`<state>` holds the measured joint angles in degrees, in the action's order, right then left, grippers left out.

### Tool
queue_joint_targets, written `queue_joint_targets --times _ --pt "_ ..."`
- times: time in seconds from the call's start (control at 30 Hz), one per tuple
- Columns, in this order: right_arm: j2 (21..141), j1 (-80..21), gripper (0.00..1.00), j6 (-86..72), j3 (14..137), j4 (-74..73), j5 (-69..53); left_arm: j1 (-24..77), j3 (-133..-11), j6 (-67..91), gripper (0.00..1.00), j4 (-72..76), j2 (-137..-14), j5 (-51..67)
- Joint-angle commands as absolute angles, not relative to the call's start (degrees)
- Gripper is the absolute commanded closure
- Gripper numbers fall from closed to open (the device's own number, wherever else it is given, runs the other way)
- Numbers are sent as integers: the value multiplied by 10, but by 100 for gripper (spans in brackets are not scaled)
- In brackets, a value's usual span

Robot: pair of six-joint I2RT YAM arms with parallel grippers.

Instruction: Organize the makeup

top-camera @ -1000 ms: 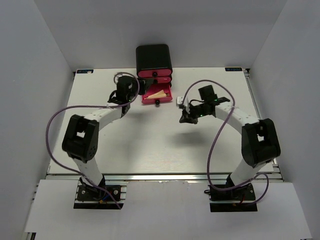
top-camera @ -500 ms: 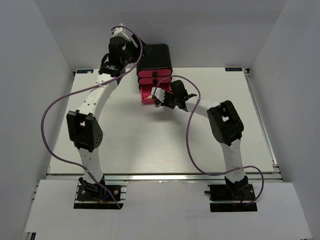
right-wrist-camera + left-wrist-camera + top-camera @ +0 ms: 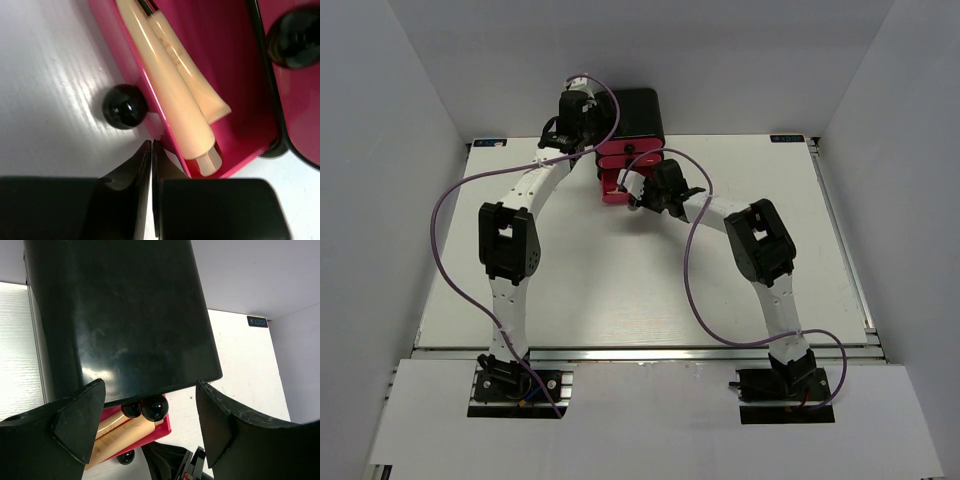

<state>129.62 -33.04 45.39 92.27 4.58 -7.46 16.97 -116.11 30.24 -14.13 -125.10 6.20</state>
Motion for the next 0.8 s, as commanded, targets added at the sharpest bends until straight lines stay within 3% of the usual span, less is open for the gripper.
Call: queue_joint_targets --times 0.0,0.1,0.23,0.4,0.77 --pt "1267 -325 92 460 944 46 -145 171 -1153 292 17 -175 -1241 66" --pt "1203 -312 95 510 879 13 -274 171 -1144 289 17 -164 -1227 66" --pt "1152 -312 94 467 827 110 -294 170 -1143 295 17 -154 -1217 65" --pt "1208 -314 100 384 911 108 -310 165 -1135 322 17 -126 -1205 69" --pt "1307 -339 100 343 1044 82 -298 158 -1109 337 16 -117 -1191 73"
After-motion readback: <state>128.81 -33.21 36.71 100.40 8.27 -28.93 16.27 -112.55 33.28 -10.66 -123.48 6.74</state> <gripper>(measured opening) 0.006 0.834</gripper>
